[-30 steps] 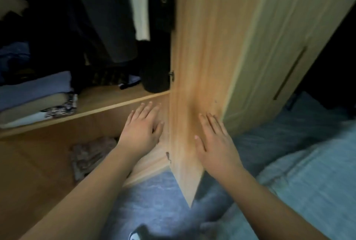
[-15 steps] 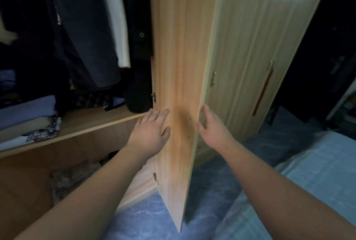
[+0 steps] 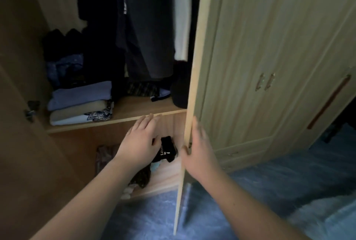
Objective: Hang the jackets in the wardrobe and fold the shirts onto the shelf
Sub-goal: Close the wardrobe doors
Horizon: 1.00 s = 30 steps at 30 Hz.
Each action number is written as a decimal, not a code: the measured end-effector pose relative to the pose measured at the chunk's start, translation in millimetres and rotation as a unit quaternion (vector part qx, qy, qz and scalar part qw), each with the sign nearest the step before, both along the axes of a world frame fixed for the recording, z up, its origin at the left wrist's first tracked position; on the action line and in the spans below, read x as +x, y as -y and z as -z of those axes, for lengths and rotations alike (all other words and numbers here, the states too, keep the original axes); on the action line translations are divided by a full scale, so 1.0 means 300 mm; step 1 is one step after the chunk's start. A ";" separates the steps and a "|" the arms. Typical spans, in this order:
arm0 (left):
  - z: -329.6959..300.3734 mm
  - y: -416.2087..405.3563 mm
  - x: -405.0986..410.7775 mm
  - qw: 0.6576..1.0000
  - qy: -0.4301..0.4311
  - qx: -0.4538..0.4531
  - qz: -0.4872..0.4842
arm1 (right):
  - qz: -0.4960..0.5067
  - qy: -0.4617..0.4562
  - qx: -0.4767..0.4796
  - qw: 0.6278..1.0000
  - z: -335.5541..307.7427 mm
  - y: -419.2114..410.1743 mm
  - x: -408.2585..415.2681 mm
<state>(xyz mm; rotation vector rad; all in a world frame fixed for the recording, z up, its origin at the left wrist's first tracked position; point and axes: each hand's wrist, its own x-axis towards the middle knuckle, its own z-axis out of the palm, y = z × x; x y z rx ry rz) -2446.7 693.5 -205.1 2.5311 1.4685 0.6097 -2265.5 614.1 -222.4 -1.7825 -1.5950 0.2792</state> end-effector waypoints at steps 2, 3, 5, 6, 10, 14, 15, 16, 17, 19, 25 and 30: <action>0.007 -0.046 -0.086 0.999 0.013 -0.003 -0.032 | -0.046 0.075 0.006 0.996 0.032 -0.106 -0.082; 0.008 -0.070 -0.129 0.999 0.016 -0.005 -0.047 | -0.066 0.099 0.004 0.993 0.045 -0.169 -0.119; 0.010 -0.137 -0.217 0.997 0.021 -0.013 -0.074 | -0.107 0.126 -0.009 0.986 0.068 -0.317 -0.189; 0.011 -0.175 -0.259 0.996 0.025 -0.015 -0.086 | -0.124 0.135 -0.016 0.983 0.070 -0.390 -0.223; 0.003 -0.329 -0.404 0.992 0.029 -0.021 -0.124 | -0.132 0.152 -0.041 0.979 0.063 -0.649 -0.349; 0.012 -0.442 -0.475 0.989 0.023 -0.036 -0.141 | -0.108 0.173 -0.036 0.978 0.064 -0.839 -0.405; 0.015 -0.462 -0.483 0.988 0.024 -0.039 -0.144 | -0.103 0.179 -0.035 0.978 0.063 -0.874 -0.411; 0.019 -0.480 -0.488 0.988 0.024 -0.044 -0.148 | -0.101 0.181 -0.033 0.978 0.062 -0.901 -0.415; 0.023 -0.496 -0.489 0.987 0.024 -0.048 -0.151 | -0.100 0.179 -0.032 0.978 0.061 -0.923 -0.419; 0.026 -0.519 -0.484 0.986 0.023 -0.054 -0.155 | -0.099 0.181 -0.035 0.978 0.065 -0.953 -0.420; 0.042 -0.546 -0.456 0.977 0.018 -0.051 -0.205 | -0.113 0.218 -0.033 0.969 0.068 -1.010 -0.393; 0.029 -0.496 -0.420 0.968 0.022 -0.035 -0.246 | -0.159 0.232 -0.016 0.960 0.037 -0.992 -0.351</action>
